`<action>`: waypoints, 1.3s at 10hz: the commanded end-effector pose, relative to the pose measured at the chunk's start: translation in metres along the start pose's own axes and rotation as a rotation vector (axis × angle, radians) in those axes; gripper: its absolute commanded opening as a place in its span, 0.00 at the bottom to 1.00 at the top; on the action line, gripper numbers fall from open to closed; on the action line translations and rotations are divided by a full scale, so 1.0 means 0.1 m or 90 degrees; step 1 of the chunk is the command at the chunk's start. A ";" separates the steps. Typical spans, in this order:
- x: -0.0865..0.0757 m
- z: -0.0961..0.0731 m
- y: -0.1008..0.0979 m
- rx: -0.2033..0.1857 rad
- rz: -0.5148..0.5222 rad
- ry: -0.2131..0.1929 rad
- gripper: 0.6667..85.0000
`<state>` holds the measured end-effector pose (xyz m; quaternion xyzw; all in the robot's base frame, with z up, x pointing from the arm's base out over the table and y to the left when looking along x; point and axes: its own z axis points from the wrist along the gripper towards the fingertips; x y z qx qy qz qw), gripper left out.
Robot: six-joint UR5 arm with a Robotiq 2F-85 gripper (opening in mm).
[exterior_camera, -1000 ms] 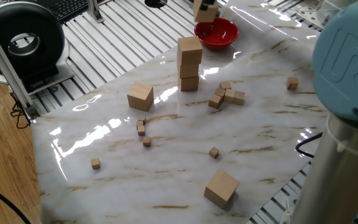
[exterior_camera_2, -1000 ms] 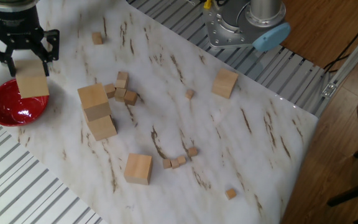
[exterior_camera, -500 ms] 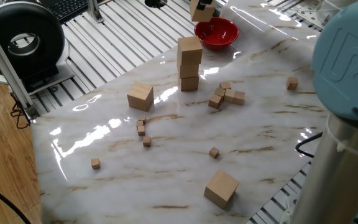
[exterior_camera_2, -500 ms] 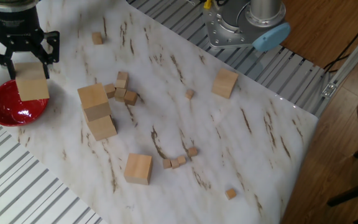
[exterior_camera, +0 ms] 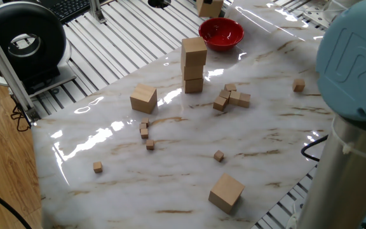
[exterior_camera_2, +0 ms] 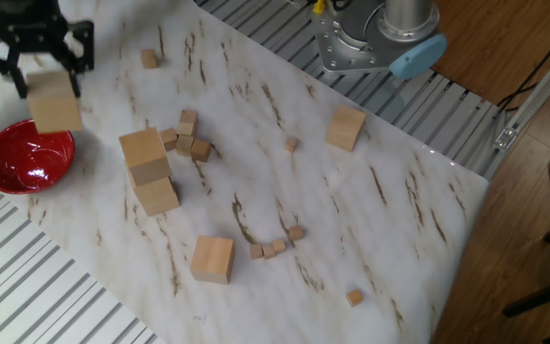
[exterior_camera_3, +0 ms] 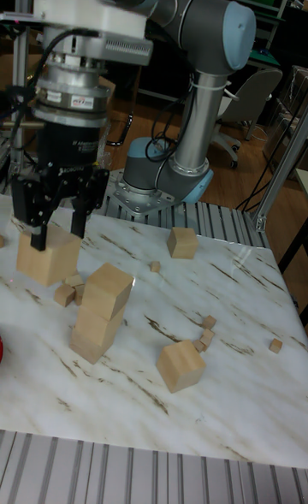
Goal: Stack the blocks in a vertical line of five
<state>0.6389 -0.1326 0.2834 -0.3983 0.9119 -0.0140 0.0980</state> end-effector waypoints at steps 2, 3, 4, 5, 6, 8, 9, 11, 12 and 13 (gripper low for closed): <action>-0.22 -0.42 0.37 -0.024 0.047 0.042 0.00; -0.32 -0.42 0.42 -0.025 0.052 0.048 0.00; -0.42 -0.36 0.48 -0.029 0.058 0.044 0.00; -0.46 -0.26 0.60 -0.053 0.076 0.051 0.00; -0.46 -0.21 0.71 -0.081 0.103 0.062 0.00; -0.56 -0.08 0.75 -0.070 0.101 0.056 0.00; -0.67 -0.02 0.80 -0.062 0.075 0.041 0.00; -0.72 0.03 0.84 -0.055 -0.038 0.035 0.00; -0.72 0.04 0.83 -0.045 -0.090 0.037 0.00; -0.71 0.06 0.86 -0.052 -0.112 0.037 0.00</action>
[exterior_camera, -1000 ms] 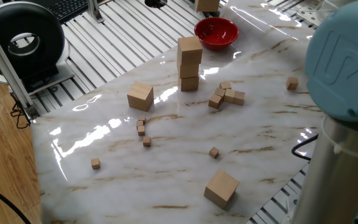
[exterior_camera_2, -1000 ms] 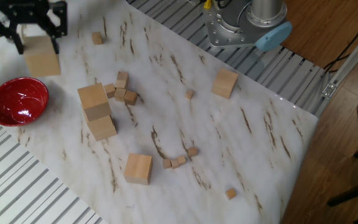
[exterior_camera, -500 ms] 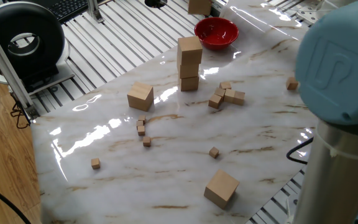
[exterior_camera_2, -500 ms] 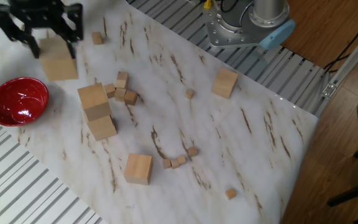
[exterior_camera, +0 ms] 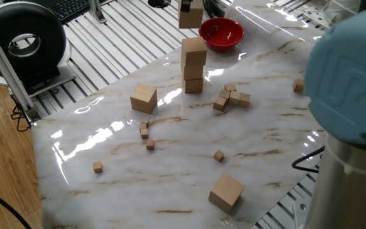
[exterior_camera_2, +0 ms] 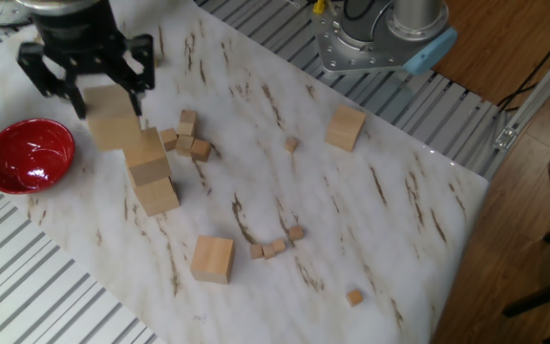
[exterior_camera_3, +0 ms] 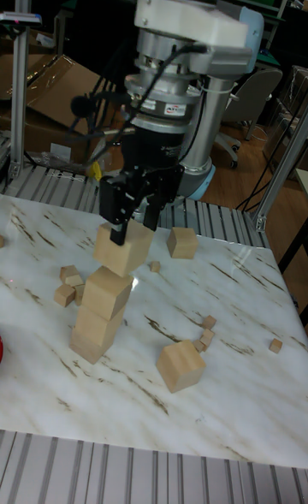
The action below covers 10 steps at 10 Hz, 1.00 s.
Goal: Stack the blocks in a vertical line of five
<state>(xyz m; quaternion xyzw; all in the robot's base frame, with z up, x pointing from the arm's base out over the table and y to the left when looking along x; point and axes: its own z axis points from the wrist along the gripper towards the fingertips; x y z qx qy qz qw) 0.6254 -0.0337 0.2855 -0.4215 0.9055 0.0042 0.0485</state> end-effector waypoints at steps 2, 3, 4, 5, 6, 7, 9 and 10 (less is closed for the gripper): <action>0.01 0.13 0.00 0.011 -0.100 0.007 0.00; 0.05 0.16 -0.01 0.009 -0.085 0.007 0.00; 0.02 0.21 0.11 -0.020 -0.056 -0.016 0.00; 0.07 0.24 0.15 -0.031 -0.049 -0.017 0.00; 0.13 0.25 0.18 -0.040 -0.027 -0.011 0.00; 0.15 0.26 0.20 -0.044 0.017 -0.011 0.00; 0.28 0.26 0.22 -0.047 0.039 0.017 0.00; 0.29 0.26 0.30 -0.063 0.056 0.014 0.00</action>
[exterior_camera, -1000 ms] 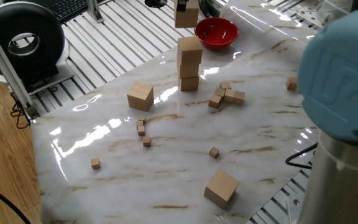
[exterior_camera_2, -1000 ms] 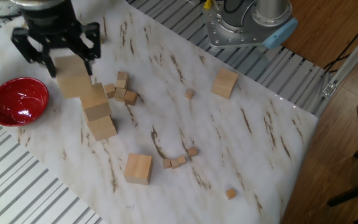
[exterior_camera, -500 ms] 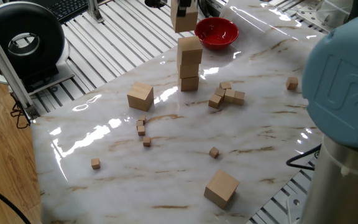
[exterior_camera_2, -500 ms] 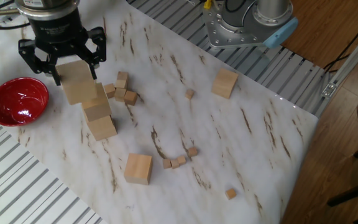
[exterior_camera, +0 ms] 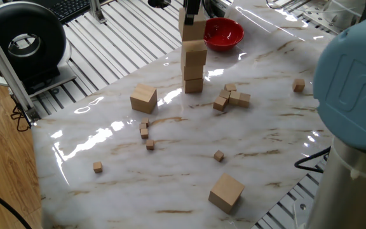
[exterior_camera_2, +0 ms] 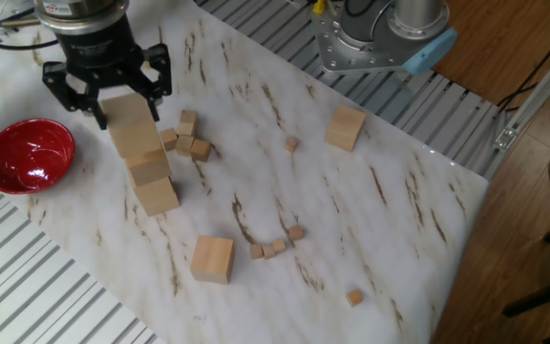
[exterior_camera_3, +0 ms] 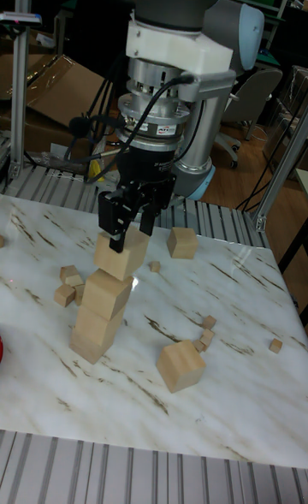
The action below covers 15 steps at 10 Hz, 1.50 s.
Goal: Stack the blocks in a vertical line of five
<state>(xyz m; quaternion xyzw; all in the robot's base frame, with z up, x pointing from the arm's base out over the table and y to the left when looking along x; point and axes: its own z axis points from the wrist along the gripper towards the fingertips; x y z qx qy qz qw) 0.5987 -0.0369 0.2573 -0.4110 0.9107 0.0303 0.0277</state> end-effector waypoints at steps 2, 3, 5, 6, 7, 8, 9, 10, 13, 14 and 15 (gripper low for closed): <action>0.14 0.09 0.13 -0.021 0.044 0.007 0.00; 0.16 0.13 0.15 -0.020 0.040 0.010 0.00; 0.21 0.20 0.17 -0.008 0.015 0.018 0.00; 0.25 0.20 0.13 0.003 -0.003 0.028 0.00; 0.25 0.19 0.12 0.005 -0.005 0.028 0.00; 0.27 0.18 0.11 0.008 -0.011 0.031 0.00; 0.26 0.18 0.08 0.016 -0.019 0.033 0.00; 0.25 0.17 0.08 0.016 -0.020 0.033 0.00; 0.19 0.14 -0.01 0.018 -0.028 0.037 0.00; 0.16 0.14 -0.03 0.017 -0.028 0.037 0.00; 0.15 0.14 -0.07 0.017 -0.036 0.038 0.00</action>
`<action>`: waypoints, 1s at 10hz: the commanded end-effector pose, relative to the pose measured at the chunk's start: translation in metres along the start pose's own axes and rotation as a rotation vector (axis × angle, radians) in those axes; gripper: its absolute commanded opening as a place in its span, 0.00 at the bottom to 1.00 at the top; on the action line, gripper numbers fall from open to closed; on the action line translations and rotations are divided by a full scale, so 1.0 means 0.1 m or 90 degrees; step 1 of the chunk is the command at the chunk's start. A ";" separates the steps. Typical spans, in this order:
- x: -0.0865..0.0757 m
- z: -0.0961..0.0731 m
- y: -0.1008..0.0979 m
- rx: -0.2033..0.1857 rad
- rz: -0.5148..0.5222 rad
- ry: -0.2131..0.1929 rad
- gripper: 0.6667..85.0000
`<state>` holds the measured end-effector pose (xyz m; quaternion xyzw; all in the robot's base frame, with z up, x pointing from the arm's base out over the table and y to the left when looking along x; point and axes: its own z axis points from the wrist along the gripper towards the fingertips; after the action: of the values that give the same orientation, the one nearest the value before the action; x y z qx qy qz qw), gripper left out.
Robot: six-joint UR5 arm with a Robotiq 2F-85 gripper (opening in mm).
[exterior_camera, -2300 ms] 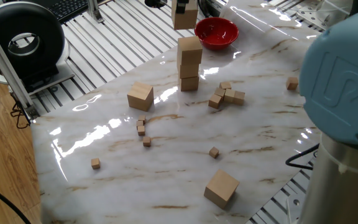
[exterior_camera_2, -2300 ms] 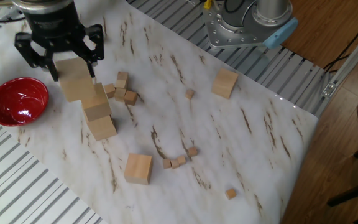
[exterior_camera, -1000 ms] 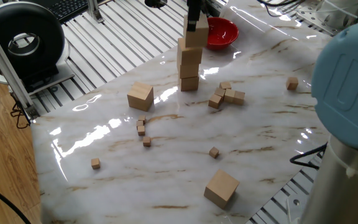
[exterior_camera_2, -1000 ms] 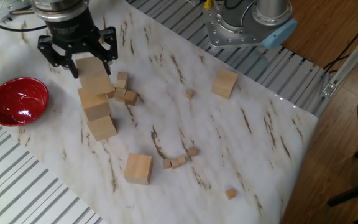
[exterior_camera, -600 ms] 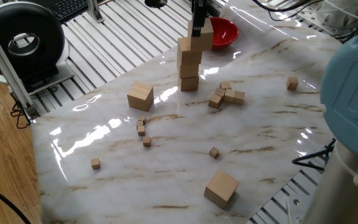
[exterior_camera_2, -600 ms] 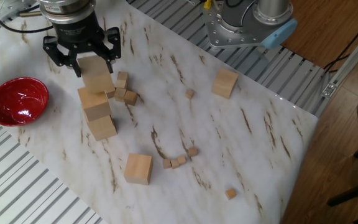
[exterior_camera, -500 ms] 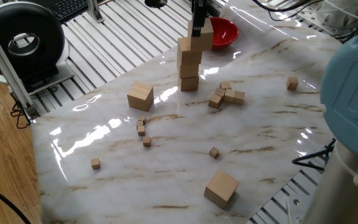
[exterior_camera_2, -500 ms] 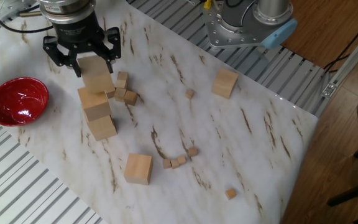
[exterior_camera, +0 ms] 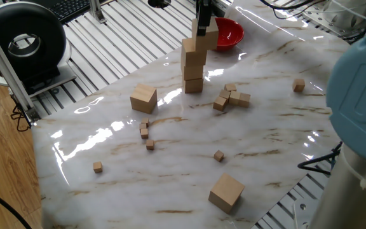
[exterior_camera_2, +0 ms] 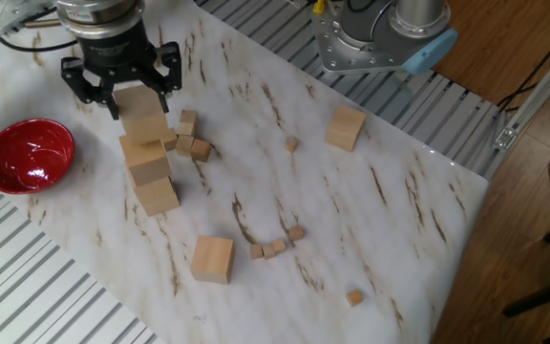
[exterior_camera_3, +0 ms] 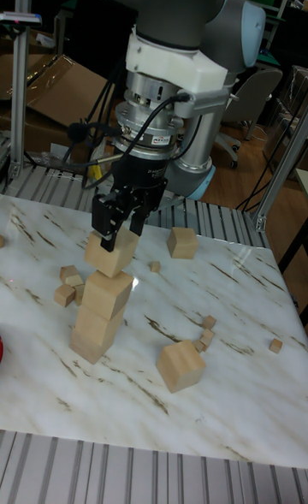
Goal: Stack the blocks in a vertical line of five
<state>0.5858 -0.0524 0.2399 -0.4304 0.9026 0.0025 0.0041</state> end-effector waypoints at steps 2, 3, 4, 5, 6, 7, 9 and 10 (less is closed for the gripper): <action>-0.12 -0.02 -0.15 -0.002 -0.015 -0.006 0.00; -0.17 -0.03 -0.13 -0.007 -0.011 -0.007 0.00; -0.22 -0.04 -0.11 -0.010 -0.009 -0.008 0.00; -0.27 -0.04 -0.09 -0.011 -0.006 -0.010 0.00; -0.29 -0.04 -0.08 -0.014 -0.006 -0.013 0.00; -0.31 -0.02 -0.06 -0.021 -0.005 -0.020 0.01; -0.28 0.01 -0.06 -0.025 -0.008 -0.023 0.02; -0.26 0.02 -0.07 -0.025 -0.010 -0.024 0.03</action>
<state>0.6073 -0.0392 0.2396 -0.4361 0.8997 0.0182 0.0066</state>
